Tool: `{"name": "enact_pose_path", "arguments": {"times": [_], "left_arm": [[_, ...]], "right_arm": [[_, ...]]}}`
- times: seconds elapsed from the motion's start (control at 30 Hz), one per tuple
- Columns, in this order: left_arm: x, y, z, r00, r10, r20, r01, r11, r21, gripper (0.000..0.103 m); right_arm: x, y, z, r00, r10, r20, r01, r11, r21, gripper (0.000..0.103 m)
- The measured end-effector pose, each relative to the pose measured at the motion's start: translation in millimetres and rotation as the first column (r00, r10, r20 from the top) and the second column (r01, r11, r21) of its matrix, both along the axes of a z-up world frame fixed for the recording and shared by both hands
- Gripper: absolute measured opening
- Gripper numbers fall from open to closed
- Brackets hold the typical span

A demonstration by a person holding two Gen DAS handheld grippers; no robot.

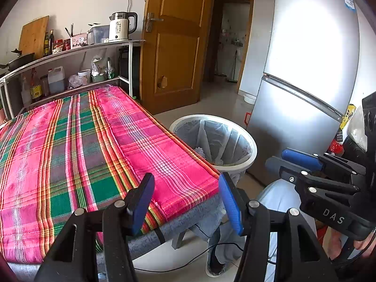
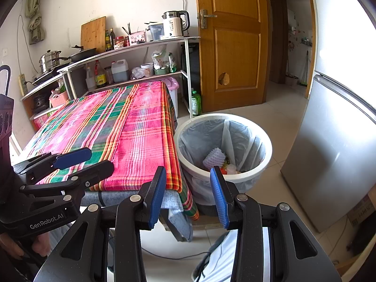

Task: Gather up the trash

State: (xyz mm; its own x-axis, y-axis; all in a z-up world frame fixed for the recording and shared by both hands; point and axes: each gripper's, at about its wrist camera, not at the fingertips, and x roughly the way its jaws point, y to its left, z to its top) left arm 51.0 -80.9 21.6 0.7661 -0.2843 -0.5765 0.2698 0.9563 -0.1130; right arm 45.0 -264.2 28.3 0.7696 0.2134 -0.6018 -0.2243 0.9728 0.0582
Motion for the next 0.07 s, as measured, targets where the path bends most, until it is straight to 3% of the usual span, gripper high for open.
{"name": "enact_pose_path", "arguments": {"times": [0.07], "left_arm": [[-0.3, 0.0, 0.3, 1.0, 0.0, 0.001, 0.0, 1.0, -0.003, 0.059]], "right_arm": [[-0.4, 0.4, -0.1, 1.0, 0.0, 0.001, 0.0, 1.0, 0.0, 0.04]]}}
